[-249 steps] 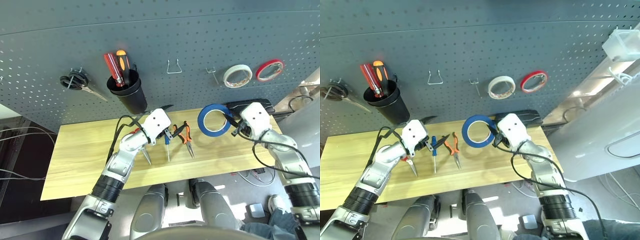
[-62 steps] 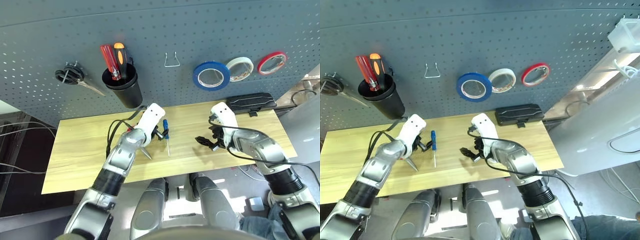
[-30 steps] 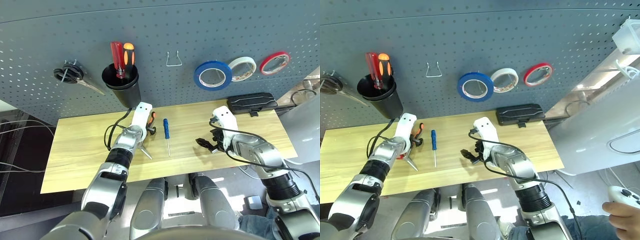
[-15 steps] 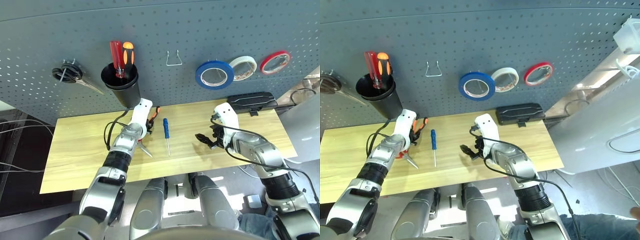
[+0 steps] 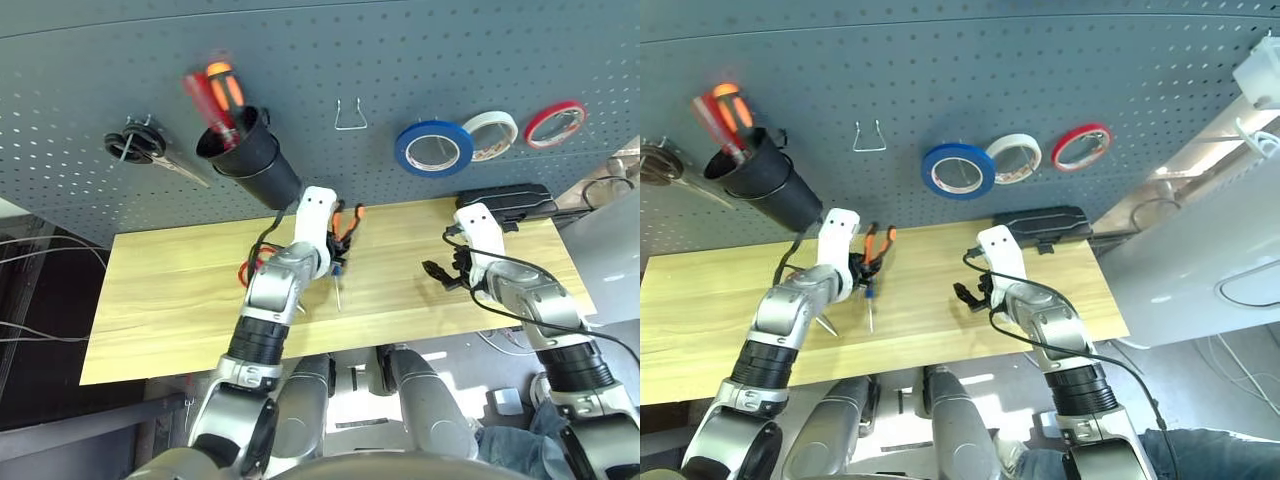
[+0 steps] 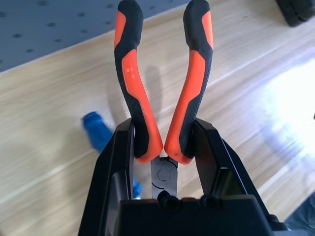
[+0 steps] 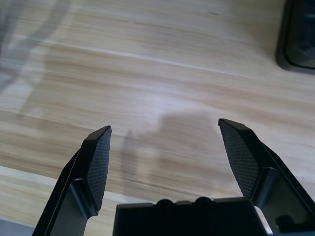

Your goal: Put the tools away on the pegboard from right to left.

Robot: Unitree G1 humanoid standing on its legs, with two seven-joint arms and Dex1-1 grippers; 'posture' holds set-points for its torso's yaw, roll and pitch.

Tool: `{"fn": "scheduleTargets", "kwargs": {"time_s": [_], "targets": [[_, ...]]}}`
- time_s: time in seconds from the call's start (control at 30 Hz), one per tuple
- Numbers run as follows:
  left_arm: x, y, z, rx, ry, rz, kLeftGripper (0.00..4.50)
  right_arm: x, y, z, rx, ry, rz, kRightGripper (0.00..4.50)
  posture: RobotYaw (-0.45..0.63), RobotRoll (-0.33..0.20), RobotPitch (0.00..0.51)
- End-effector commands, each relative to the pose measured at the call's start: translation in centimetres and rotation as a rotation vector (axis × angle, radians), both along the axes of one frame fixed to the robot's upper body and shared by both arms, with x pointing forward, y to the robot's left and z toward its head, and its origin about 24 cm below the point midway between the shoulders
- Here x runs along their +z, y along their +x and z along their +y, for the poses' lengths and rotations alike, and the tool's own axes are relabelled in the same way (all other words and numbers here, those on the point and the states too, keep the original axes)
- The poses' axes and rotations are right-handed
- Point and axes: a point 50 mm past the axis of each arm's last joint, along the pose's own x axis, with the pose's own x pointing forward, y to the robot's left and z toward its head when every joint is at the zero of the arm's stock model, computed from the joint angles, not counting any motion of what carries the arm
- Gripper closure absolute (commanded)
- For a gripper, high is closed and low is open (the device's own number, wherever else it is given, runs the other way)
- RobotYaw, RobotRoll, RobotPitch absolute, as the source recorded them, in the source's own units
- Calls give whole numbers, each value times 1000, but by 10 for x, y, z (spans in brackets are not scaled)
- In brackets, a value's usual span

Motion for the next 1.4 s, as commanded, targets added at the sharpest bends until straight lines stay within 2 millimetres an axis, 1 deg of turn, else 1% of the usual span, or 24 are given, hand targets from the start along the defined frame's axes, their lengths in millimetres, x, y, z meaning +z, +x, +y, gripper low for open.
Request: {"fn": "scheduleTargets", "kwargs": {"time_s": [0.03, 0.23, 0.33, 0.4, 0.6, 0.8, 1.03, 1.17, 1.23, 1.27, 1.37, 1.4], "targets": [[-22, -7, -5, -15, -3, 97, 2643, -7, -3, -1, -20, 4, 17, 0, -83, 0, 300], [-44, -7, -9, -24, 20, 139, 2643, -11, -6, -4, -43, 9, 26, 0, -95, 0, 304], [-50, -5, -15, -26, 22, 145, 2643, -12, -6, -5, -50, 7, 25, 0, -100, 0, 305], [-52, -4, -17, -26, 22, 145, 2643, -12, -6, -5, -51, 7, 24, 0, -100, 0, 305], [-48, 3, -34, -33, -28, 115, 2643, -11, -6, -8, -56, -2, 21, 0, -111, 0, 305], [-47, 8, -43, -11, -75, 114, 2643, -12, -6, -8, -59, -5, 20, 0, -119, 0, 305], [-54, 4, -54, -8, -132, 156, 2643, -13, -6, -9, -65, -10, 20, 0, -127, 0, 306], [-58, -3, -70, -31, -201, 185, 2643, -12, -4, -9, -77, -9, 14, 0, -143, 0, 305], [-55, -3, -73, -46, -214, 167, 1917, -11, -4, -9, -80, -7, 11, 0, -143, 0, 305], [-54, -2, -74, -52, -221, 156, 1677, -11, -4, -9, -81, -6, 10, 0, -146, 0, 303], [-53, -1, -74, -59, -229, 144, 696, -11, -3, -9, -83, -4, 8, 0, -146, 0, 303], [-44, 3, -72, -83, -232, 86, 396, -11, -3, -5, -91, 21, 18, 0, -137, 0, 296]]}}
